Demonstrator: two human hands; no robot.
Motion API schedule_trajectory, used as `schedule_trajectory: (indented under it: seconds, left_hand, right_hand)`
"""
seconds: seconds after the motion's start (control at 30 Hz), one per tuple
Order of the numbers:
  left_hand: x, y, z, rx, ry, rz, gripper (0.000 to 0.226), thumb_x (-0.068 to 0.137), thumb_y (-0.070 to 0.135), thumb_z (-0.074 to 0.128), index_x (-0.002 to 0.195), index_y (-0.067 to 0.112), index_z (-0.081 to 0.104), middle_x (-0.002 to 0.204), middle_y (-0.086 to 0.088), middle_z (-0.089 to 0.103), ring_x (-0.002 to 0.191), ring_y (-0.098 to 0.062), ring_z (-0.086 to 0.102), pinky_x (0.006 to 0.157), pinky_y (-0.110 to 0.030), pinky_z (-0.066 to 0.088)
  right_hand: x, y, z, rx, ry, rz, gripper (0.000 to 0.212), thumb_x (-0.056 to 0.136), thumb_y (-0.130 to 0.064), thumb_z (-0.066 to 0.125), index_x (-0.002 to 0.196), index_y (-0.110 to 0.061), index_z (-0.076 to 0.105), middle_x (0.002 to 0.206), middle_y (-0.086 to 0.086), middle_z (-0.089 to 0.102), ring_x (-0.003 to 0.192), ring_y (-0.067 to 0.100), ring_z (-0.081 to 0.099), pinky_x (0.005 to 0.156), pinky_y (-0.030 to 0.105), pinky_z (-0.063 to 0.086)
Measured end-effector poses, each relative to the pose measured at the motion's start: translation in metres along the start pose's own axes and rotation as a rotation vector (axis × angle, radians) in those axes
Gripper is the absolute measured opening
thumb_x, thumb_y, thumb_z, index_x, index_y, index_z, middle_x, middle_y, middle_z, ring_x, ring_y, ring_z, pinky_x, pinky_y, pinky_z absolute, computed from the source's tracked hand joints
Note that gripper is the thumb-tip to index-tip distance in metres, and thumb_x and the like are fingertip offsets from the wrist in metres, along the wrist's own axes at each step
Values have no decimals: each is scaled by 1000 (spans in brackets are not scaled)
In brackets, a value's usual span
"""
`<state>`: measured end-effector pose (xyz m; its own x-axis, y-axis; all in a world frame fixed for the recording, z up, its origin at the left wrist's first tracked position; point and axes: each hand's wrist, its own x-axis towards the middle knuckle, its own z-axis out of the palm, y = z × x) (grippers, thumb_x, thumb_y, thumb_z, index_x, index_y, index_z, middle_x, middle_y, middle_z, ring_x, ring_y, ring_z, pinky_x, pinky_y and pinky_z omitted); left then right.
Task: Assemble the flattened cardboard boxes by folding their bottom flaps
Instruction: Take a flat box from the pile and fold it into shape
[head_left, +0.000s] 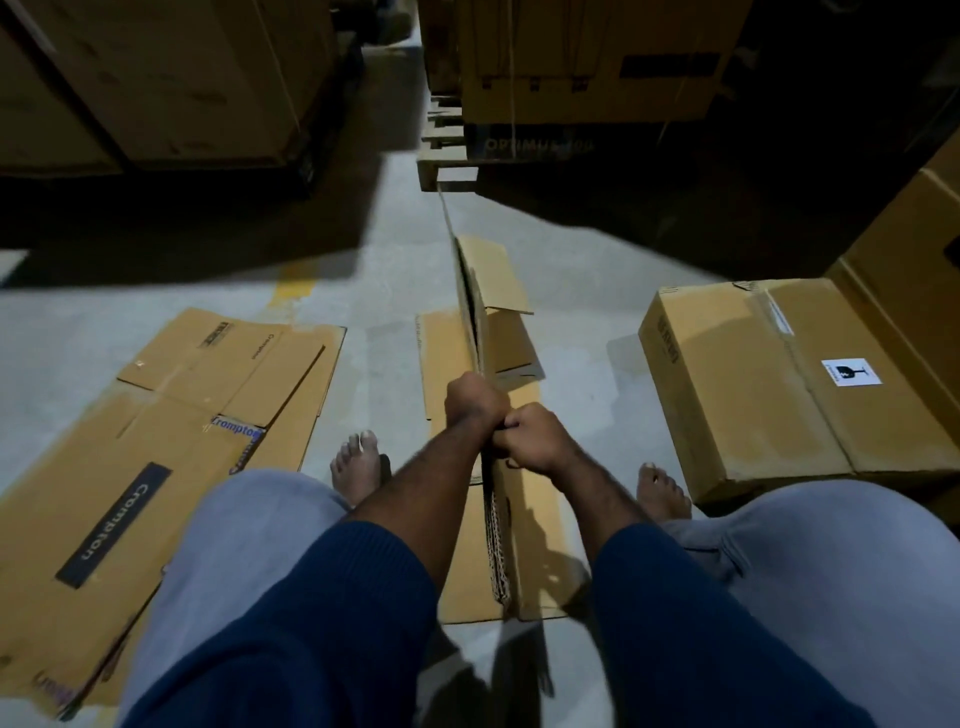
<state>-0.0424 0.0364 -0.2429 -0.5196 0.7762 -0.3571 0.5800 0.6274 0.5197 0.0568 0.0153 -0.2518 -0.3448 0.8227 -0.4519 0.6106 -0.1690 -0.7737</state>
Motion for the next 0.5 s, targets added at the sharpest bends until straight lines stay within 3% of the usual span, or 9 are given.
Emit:
schedule_trajectory:
  seconds: [0.07,0.13,0.2,0.27,0.33,0.4,0.5]
  left_hand:
    - [2,5,-4,32,11,60,15,99,7,55,85,6,60,86,-7,55,76,-23,56,61,-29,44]
    - [5,4,-11,86,24,116,20,96,5,57,76,8,53,82,-6,55,70,-20,54,55,-30,42]
    - [10,2,-22,129,31,180,13,91,7,60,80,9,54,90,-12,61,79,-28,60,59,-32,43]
    - [15,2,-38,180,40,251,6,87,9,62,83,9,58,97,-16,66,87,-34,65,63,-33,47]
    - [21,6,-58,261,58,339,5,85,11,63,88,7,64,98,-16,68,89,-34,67,67,-34,55]
    - [27,11,-78,348,80,430,9,87,13,63,94,7,67,99,-15,66,91,-33,67,73,-35,58]
    - [32,18,-111,487,115,549,16,89,17,61,101,10,68,101,-17,65,96,-36,66,70,-36,52]
  right_hand:
    - [5,-8,-12,2,-33,39,42,79,1,62,41,-17,56,49,1,51,51,22,50,52,32,40]
    - [9,-17,-26,39,-40,45,28,85,3,59,60,-8,65,62,10,57,61,24,56,55,34,44]
    - [11,-30,-40,198,39,53,14,92,-3,60,85,2,71,76,15,63,68,24,61,58,34,50]
    - [13,-43,-54,412,129,84,14,95,-8,62,98,2,72,83,17,68,70,24,64,62,35,53]
    - [14,-57,-68,535,160,93,14,96,-6,61,101,3,71,85,19,66,68,25,62,63,35,52]
    - [14,-70,-81,487,179,88,15,96,-6,60,101,3,71,86,20,68,69,26,63,63,34,53]
    - [13,-92,-100,384,187,13,12,97,-7,59,91,-10,70,94,13,71,77,26,68,60,28,51]
